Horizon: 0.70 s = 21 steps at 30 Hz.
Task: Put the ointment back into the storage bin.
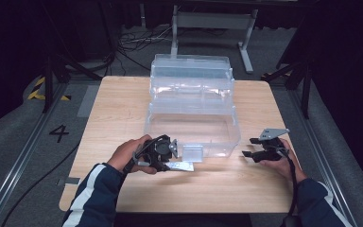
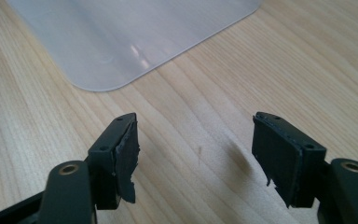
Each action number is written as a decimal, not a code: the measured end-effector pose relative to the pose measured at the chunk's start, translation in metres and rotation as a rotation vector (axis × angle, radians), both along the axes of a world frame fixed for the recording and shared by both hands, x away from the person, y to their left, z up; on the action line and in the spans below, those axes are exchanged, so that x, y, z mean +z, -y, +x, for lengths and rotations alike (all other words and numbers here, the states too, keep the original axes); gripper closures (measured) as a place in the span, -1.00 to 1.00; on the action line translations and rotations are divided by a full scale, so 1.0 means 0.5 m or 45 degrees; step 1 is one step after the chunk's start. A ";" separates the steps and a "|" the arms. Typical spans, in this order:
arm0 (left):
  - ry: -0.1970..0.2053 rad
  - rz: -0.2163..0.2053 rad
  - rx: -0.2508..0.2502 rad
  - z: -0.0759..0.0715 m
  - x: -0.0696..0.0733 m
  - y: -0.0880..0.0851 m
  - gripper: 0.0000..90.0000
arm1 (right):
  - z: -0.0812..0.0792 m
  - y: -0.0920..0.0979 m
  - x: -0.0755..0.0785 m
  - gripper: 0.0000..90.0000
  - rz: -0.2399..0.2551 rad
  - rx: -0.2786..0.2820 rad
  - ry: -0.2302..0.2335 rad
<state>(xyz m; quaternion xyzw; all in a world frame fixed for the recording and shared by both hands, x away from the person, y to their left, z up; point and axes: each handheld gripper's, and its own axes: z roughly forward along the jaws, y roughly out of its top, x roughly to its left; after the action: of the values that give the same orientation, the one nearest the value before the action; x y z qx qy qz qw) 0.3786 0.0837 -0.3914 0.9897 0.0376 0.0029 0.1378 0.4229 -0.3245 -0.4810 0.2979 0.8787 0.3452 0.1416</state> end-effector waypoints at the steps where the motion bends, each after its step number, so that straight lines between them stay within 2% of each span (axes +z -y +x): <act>1: 0.010 -0.003 -0.012 -0.002 0.009 0.000 0.58 | 0.000 -0.002 -0.003 -0.28 -0.003 0.001 -0.006; 5: 0.013 0.004 -0.016 -0.006 0.019 -0.001 0.58 | -0.001 -0.004 -0.006 -0.27 0.006 0.003 -0.012; 9: 0.018 0.025 -0.001 0.000 0.009 -0.002 0.58 | -0.002 -0.004 -0.006 -0.27 0.013 0.000 -0.019; 11: -0.016 0.026 0.000 0.004 0.000 -0.004 0.58 | -0.002 -0.004 -0.008 -0.27 0.024 -0.003 -0.026; 12: -0.028 0.049 -0.003 0.003 -0.009 -0.002 0.58 | -0.002 -0.004 -0.008 -0.27 0.027 -0.005 -0.026; 14: -0.019 0.092 0.005 0.002 -0.022 0.003 0.58 | -0.002 -0.004 -0.008 -0.26 0.029 -0.005 -0.025; 15: -0.037 0.100 0.001 0.003 -0.030 0.004 0.58 | -0.002 -0.003 -0.008 -0.26 0.029 -0.006 -0.026; 18: -0.035 0.094 -0.011 0.004 -0.040 0.009 0.58 | -0.001 -0.002 -0.009 -0.26 0.038 -0.011 -0.034; 20: -0.025 0.094 -0.009 0.003 -0.039 0.010 0.58 | -0.001 -0.002 -0.009 -0.25 0.041 -0.013 -0.037; 21: -0.036 0.082 -0.009 0.002 -0.035 0.009 0.58 | -0.001 -0.002 -0.009 -0.25 0.043 -0.013 -0.039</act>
<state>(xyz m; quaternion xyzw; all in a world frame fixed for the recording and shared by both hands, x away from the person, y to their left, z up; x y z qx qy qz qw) 0.3799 0.0794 -0.4087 0.9937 0.0359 -0.0104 0.1053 0.4222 -0.3235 -0.4856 0.3100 0.8732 0.3546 0.1250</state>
